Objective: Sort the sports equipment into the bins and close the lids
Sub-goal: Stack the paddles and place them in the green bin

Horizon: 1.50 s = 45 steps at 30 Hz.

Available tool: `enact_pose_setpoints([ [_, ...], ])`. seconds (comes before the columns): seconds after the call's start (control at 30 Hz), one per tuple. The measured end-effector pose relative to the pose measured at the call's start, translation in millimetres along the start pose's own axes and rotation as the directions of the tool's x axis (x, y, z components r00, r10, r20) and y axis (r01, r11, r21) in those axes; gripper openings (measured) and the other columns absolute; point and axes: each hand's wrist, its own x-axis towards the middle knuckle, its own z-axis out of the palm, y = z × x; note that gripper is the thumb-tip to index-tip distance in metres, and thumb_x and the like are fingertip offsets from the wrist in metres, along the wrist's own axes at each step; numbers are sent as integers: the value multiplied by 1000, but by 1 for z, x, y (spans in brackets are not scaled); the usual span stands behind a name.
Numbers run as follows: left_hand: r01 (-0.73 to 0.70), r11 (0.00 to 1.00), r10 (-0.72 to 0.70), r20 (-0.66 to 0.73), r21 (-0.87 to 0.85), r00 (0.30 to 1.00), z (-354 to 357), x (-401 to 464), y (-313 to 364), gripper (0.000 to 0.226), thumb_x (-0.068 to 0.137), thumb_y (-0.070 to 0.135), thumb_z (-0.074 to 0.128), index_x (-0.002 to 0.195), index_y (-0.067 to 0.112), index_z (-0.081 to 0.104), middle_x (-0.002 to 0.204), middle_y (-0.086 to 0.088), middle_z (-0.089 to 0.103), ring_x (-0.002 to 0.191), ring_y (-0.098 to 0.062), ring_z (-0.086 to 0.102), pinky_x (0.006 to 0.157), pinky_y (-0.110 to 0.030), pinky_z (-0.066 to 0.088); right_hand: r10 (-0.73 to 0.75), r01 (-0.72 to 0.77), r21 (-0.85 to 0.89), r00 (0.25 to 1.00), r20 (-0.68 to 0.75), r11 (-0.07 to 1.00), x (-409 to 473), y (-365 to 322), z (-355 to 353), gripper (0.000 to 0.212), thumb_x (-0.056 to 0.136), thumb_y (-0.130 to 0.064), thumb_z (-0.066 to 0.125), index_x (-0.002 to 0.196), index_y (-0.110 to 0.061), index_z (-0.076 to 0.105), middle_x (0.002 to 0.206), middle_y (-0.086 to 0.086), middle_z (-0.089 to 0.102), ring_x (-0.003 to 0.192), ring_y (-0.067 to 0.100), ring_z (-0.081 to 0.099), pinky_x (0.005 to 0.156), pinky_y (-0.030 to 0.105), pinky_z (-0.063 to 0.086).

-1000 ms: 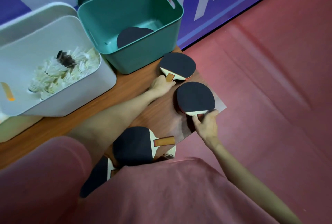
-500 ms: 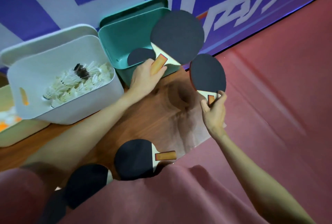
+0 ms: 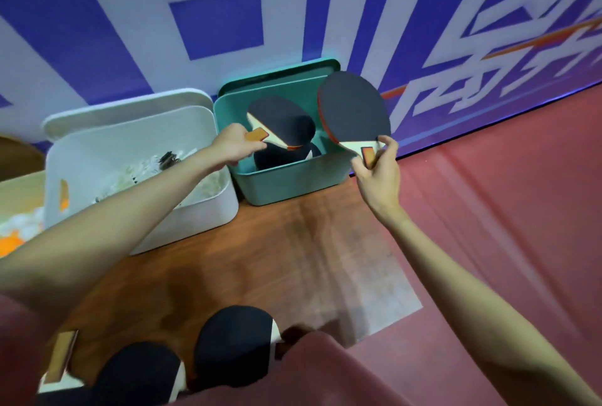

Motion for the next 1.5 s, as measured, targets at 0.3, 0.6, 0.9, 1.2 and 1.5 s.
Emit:
enact_pose_setpoints([
  [0.3, 44, 999, -43, 167, 0, 985, 37, 41, -2, 30, 87, 30, 66, 69, 13, 50, 61, -2, 54, 47, -15, 46, 43, -22, 33, -62, 74, -91, 990, 129, 993, 68, -9, 11, 52, 82, -20, 61, 127, -8, 39, 83, 0, 54, 81, 22, 54, 68, 29, 37],
  [0.6, -11, 953, -102, 355, 304, 929, 46, 63, -7, 31, 88, 23, 64, 66, 11, 46, 61, -2, 52, 53, -17, 48, 42, -21, 38, -119, 261, -271, 886, 449, 926, 107, -11, 26, 50, 81, -25, 61, 124, -11, 40, 88, 4, 55, 82, 29, 54, 66, 33, 41],
  [0.9, -189, 813, 47, 262, 551, 964, 10, 48, -8, 23, 91, 22, 56, 101, 4, 66, 104, -14, 65, 103, -34, 59, 79, -33, 46, -42, 501, -425, 683, 729, 754, 131, -17, 80, 57, 79, -31, 66, 123, -4, 42, 111, 16, 63, 103, 35, 58, 80, 42, 49],
  [1.2, -234, 861, 216, 92, 451, 972, 0, 29, -30, 18, 90, 15, 51, 98, 11, 67, 95, -6, 69, 92, -27, 62, 78, -35, 50, 71, 477, -403, 574, 816, 781, 125, -7, 123, 51, 88, -19, 61, 127, 2, 35, 115, 21, 61, 108, 35, 57, 84, 35, 43],
  [1.5, -257, 931, 289, -92, 259, 953, 3, 5, -35, 22, 90, 15, 52, 108, 12, 64, 90, 0, 66, 88, -23, 62, 78, -37, 50, 14, 472, -398, 631, 776, 786, 107, -25, 116, 33, 87, -8, 52, 119, 0, 56, 122, 20, 60, 111, 34, 56, 88, 31, 42],
])
